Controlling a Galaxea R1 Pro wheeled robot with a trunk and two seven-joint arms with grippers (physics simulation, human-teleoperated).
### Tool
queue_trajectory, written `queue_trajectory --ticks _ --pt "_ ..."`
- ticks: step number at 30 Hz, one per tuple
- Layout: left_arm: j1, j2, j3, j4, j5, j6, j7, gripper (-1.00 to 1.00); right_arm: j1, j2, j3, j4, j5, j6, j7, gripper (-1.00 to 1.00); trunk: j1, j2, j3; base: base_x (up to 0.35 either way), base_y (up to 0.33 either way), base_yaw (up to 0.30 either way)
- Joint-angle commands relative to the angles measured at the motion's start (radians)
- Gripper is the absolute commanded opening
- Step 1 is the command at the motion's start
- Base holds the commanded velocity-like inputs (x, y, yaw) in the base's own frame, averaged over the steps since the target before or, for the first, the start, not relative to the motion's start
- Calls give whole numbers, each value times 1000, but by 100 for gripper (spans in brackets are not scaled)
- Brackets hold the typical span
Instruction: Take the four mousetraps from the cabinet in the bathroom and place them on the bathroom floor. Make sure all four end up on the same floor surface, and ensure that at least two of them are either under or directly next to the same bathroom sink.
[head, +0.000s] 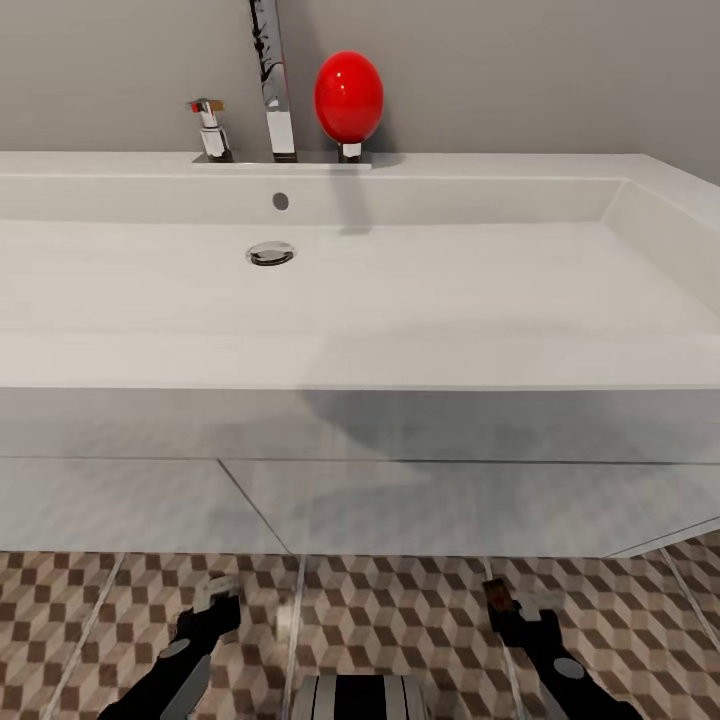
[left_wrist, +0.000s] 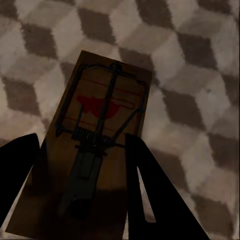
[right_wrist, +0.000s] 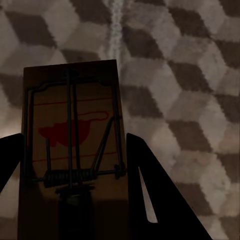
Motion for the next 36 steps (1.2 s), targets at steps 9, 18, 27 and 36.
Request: queue_trajectory --ticks 9,18,27,36 --pt "-68 4 -4 7 8 79 10 -100 -31 2 0 -14 5 20 -4 -100 0 0 -1 0 0 0" --pt "-70 4 0 13 9 30 2 -100 -49 3 -6 -21 4 15 6 -100 0 0 -1 0 0 0" --pt "-70 2 -7 26 9 7 -1 -100 -49 41 0 -23 8 16 10 -100 0 0 -1 0 0 0" --pt "-70 3 -6 27 9 10 8 -100 -49 44 -1 -24 11 15 9 -100 0 0 -1 0 0 0"
